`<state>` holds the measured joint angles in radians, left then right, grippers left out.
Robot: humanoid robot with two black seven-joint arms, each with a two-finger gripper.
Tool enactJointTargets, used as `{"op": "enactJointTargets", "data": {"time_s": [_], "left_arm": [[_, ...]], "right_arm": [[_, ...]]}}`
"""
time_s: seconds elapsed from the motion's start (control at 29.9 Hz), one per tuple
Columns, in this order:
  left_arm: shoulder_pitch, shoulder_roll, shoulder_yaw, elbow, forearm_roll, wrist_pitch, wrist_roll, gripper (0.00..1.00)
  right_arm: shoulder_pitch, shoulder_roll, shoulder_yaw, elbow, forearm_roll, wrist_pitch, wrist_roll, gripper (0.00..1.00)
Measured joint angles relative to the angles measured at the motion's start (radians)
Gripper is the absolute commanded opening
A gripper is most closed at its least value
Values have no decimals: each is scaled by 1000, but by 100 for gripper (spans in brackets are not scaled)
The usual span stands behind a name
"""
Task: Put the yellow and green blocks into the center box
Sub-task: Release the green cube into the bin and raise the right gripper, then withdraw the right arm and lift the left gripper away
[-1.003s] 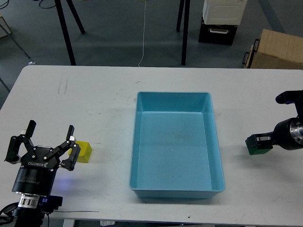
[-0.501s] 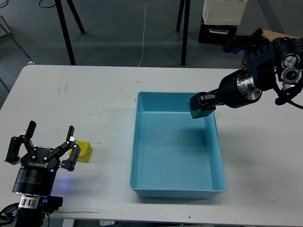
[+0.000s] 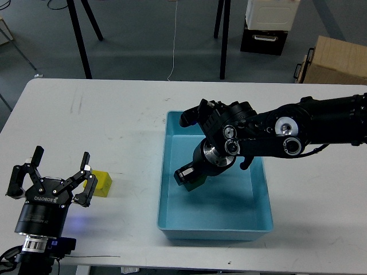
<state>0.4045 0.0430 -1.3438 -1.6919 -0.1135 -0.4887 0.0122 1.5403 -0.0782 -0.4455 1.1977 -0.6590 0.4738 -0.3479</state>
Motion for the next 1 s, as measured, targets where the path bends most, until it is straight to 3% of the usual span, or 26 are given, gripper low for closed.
{"op": "enactJointTargets", "data": {"time_s": [0.2,0.4,0.67,0.87,1.0], "left_arm": [[-2,0,0,0,0,0,0,100],[-6,2,0,0,1,0,0,100],[-16,3,0,0,3,0,2,100],[-24,8,0,8,3,0,2,100],[-35,12,0,13,3,0,6,100]], "right_arm": [[35,-116,115,-38,130,2,-1,100],[1,-274,441,-205,308,-2,0,100],[-323,-318,1187,-416,393,6,6,100],[-608,-353,1612,-394,635,13,2,100],[-853,-389,1824,-272,782,13,1,100]]}}
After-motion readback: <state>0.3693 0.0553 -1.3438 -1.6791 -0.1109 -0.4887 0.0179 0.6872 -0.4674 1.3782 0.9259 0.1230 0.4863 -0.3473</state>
